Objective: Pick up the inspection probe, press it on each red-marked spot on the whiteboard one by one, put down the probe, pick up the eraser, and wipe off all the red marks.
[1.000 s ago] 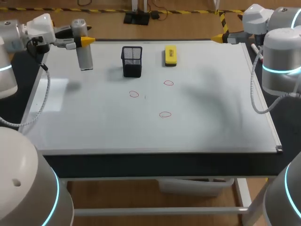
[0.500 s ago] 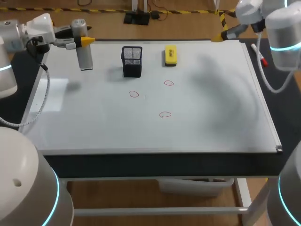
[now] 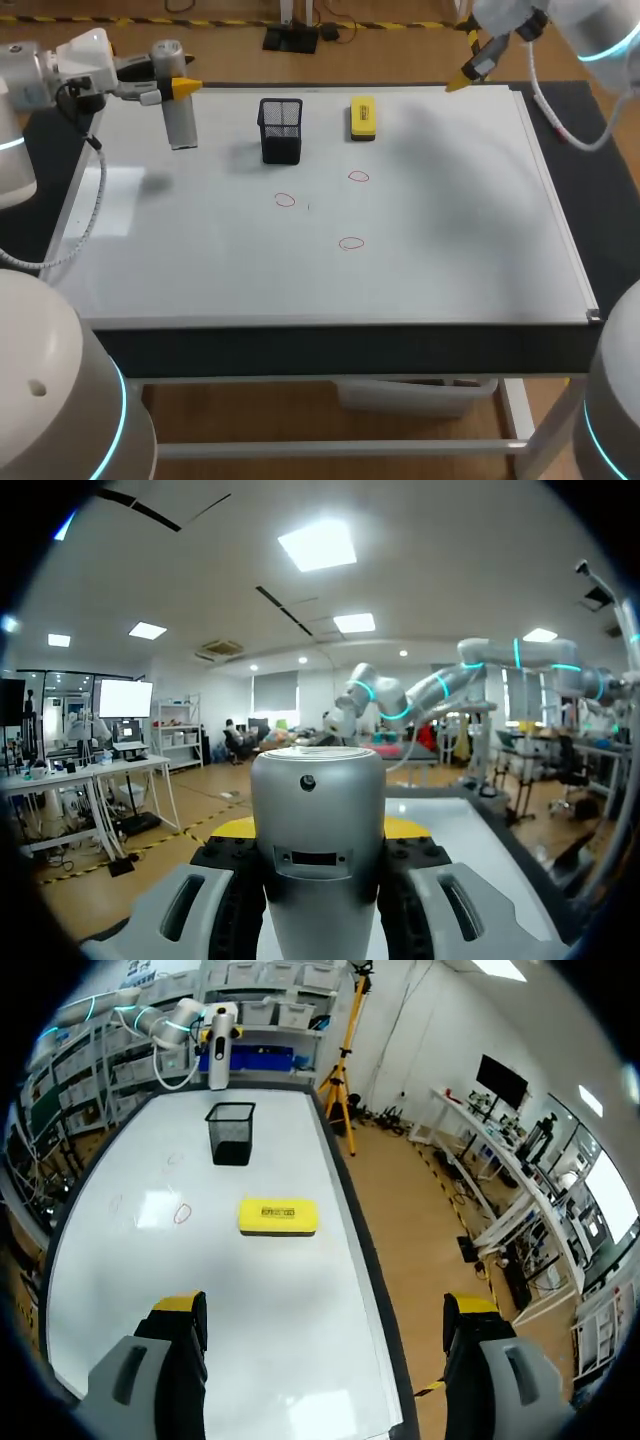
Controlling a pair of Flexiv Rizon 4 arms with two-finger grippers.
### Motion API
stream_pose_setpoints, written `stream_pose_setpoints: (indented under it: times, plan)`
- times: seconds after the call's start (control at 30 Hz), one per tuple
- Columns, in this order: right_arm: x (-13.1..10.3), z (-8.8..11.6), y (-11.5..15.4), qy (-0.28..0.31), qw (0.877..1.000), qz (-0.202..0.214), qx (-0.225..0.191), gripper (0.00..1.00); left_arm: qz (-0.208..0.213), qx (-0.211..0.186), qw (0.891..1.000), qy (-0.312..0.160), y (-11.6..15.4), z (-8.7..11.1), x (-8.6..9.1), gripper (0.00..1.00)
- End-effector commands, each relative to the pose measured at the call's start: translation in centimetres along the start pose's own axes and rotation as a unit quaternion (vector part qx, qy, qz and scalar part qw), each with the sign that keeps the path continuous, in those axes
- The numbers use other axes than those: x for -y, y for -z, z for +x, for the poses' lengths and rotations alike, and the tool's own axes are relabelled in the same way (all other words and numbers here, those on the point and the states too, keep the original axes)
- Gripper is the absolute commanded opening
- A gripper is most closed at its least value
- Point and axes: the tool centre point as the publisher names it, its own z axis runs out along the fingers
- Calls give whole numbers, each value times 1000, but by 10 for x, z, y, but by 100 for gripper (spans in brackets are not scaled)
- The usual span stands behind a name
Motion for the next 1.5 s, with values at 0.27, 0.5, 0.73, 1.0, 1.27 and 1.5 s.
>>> stream_pose_setpoints:
  times: [0.27,0.5,0.73,1.0,1.27,1.5]
  plan:
    - [-13,-9,-17,132,933,182,-280,100,0,1,1000,-1,0,1,1,0]
    - [-17,-4,-22,162,918,184,-311,100,0,1,1000,-1,0,1,1,0]
    - [-17,-4,-22,162,918,184,-311,100,0,1,1000,-1,0,1,1,0]
    - [-17,-4,-22,162,918,184,-311,100,0,1,1000,-1,0,1,1,0]
    - [-16,-5,-26,174,913,181,-321,100,0,1,1000,-1,0,1,1,0]
    - [-28,-4,-55,290,870,170,-360,100,0,1,1000,-1,0,1,1,0]
